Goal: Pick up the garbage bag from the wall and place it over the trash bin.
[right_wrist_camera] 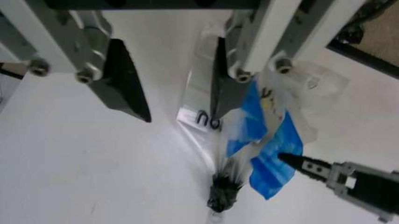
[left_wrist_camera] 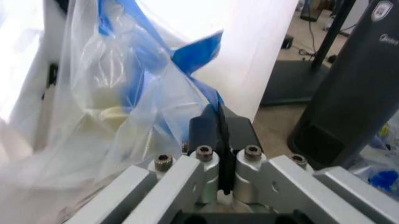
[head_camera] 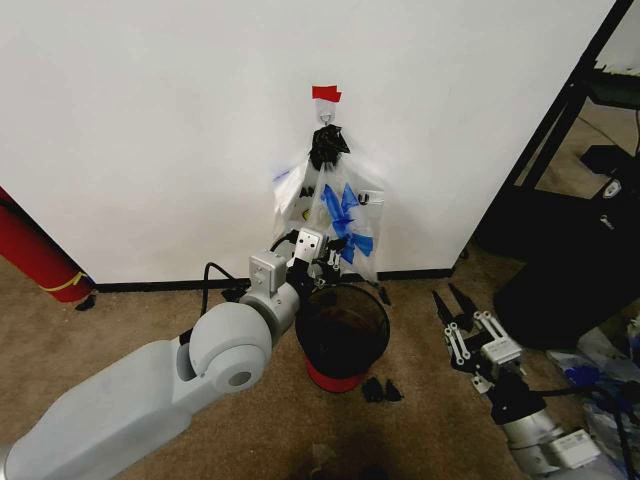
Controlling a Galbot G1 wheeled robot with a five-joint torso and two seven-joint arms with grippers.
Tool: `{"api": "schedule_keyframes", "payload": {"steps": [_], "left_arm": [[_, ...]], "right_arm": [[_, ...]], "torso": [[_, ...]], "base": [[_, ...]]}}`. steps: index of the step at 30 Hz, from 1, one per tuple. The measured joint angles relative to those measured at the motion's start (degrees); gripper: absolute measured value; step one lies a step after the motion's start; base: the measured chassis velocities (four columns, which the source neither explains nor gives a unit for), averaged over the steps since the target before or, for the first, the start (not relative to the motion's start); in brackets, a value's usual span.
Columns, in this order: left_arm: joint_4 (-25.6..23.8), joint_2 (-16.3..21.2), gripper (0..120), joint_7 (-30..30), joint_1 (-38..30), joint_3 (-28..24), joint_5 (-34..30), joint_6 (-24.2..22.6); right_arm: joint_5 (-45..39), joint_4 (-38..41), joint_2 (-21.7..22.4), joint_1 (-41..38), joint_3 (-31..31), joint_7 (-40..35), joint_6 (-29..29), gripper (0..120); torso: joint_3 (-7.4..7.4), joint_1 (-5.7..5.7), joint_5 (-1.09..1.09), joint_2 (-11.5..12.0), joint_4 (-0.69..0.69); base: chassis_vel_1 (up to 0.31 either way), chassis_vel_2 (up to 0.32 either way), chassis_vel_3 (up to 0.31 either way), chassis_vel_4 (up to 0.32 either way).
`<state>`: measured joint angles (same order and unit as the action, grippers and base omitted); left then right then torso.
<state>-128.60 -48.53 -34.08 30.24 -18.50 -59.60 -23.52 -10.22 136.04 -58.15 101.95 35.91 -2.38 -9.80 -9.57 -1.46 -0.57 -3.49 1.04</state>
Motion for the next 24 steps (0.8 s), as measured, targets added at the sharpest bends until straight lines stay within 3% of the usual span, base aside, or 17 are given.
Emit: {"api": "schedule_keyframes", "payload": {"steps": [3, 4, 5, 8, 11, 14, 17, 20, 24], "left_arm": [[0.9, -0.7, 0, 0.0, -1.3, -1.1, -0.4, 0.0], [0.9, -0.7, 0, 0.0, -1.3, -1.1, -0.4, 0.0], [1.3, -1.2, 0, 0.0, -1.9, -1.6, -0.5, 0.0], [1.6, -1.8, 0, -0.2, -1.9, -2.1, -1.0, -0.1], [1.5, -1.8, 0, -0.3, -1.3, -1.8, -1.0, -0.1], [1.4, -1.2, 0, -0.4, 0.0, -0.2, -1.0, -0.1], [0.9, -0.9, 0, -0.4, 0.9, 1.4, -1.2, -0.1], [0.6, -0.6, 0, -0.6, 1.2, 1.9, -1.6, -0.1], [0.2, -0.4, 0, -0.8, 1.8, 2.9, -1.9, -0.1]], "right_arm": [[-2.6, -0.8, 8.3, -3.6, -0.1, -2.9, 3.4, 52], [-2.6, -0.8, 8.3, -3.6, -0.1, -2.9, 3.4, 52], [-3.2, -2.0, 11.5, -5.0, -0.2, -3.5, 3.9, 57], [-5.0, -6.3, 18.6, -11.8, -2.2, -4.6, 4.4, 68], [-5.6, -8.9, 22.0, -16.2, -3.8, -4.3, 4.4, 77], [-5.9, -14.2, 28.5, -27.3, -10.5, -3.4, 4.3, 90], [-5.5, -16.8, 31.2, -36.9, -18.9, -2.5, 4.1, 99], [-4.3, -17.9, 31.7, -42.4, -24.3, -1.6, 4.0, 100], [-3.7, -19.6, 32.2, -54.2, -36.0, -0.7, 4.0, 100]], "torso": [[0.0, 0.0, 0.01, 0.0, -0.03], [0.0, 0.0, 0.01, 0.0, -0.03], [-0.01, 0.0, 0.02, 0.0, -0.02], [-0.01, -0.01, 0.03, 0.0, 0.0], [-0.01, -0.01, 0.04, 0.0, -0.01], [-0.01, -0.01, 0.02, 0.0, -0.03], [-0.02, -0.01, 0.0, 0.0, -0.01], [-0.01, -0.01, 0.01, 0.0, -0.01], [-0.01, -0.01, 0.0, 0.0, 0.01]], "base": [[0.0, 0.0, 0.0, 0.0], [0.0, 0.0, 0.0, 0.0], [0.0, 0.0, 0.0, 0.0], [0.0, 0.0, 0.0, 0.0], [0.0, 0.0, 0.0, 0.0], [0.0, 0.0, 0.0, 0.0], [0.0, 0.0, 0.0, 0.0], [0.0, 0.0, 0.0, 0.0], [0.0, 0.0, 0.0, 0.0]]}}
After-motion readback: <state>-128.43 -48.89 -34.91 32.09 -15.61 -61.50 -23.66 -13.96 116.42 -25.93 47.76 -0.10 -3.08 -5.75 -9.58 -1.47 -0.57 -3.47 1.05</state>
